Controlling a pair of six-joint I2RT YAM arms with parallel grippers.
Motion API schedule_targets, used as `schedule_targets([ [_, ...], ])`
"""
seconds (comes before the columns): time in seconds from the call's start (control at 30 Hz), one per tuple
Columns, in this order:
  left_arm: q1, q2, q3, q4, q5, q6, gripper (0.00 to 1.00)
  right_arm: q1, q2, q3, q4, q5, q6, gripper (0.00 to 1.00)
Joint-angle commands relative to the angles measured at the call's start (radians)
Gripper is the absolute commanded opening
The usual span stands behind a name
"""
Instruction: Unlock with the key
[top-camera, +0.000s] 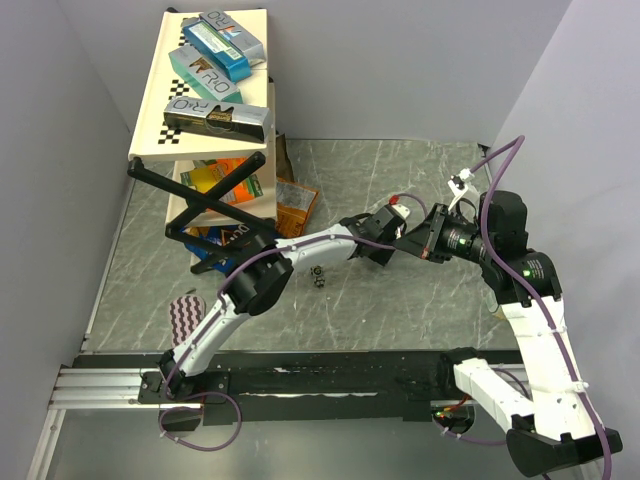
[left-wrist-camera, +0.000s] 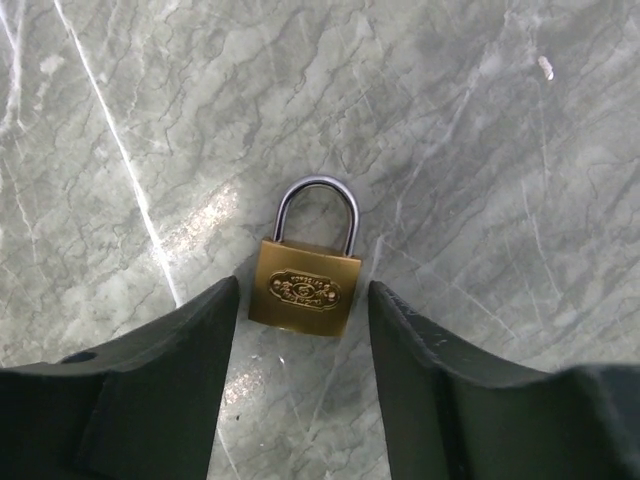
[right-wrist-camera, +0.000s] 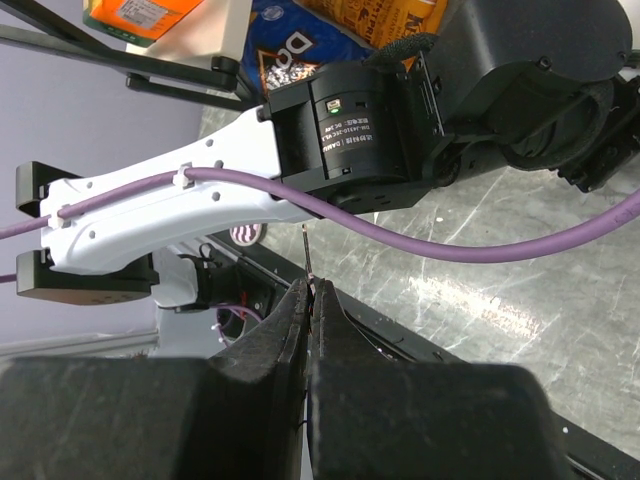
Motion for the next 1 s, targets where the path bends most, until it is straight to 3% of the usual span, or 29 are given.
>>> schedule_targets([
  [0.0, -0.014, 0.101, -0.021, -0.143, 0.046, -0.004, 0.53, -0.004, -0.006, 0.005, 0.005, -0.001, -0.002, 0.0],
  [0.17, -0.014, 0.077, -0.082, -0.152, 0.014, -0.059, 0.27, -0.006, -0.006, -0.002, 0.009, 0.007, -0.007, 0.0],
  [0.23, -0.016, 0.052, -0.119, -0.164, 0.005, -0.091, 0.21, -0.003, -0.006, -0.018, 0.017, 0.01, -0.015, 0.0],
  [0.37, -0.013, 0.009, -0.15, -0.233, -0.02, -0.256, 0.01, -0.004, -0.027, -0.088, 0.064, 0.008, -0.062, 0.0],
  [0.63, 0.018, -0.187, -0.38, -0.16, 0.187, -0.563, 0.01, -0.001, -0.095, -0.371, 0.204, -0.064, -0.11, 0.0],
  [0.97, 0.026, -0.342, -0.555, 0.012, 0.382, -0.749, 0.01, 0.0, -0.087, -0.607, 0.385, -0.161, -0.139, 0.0],
])
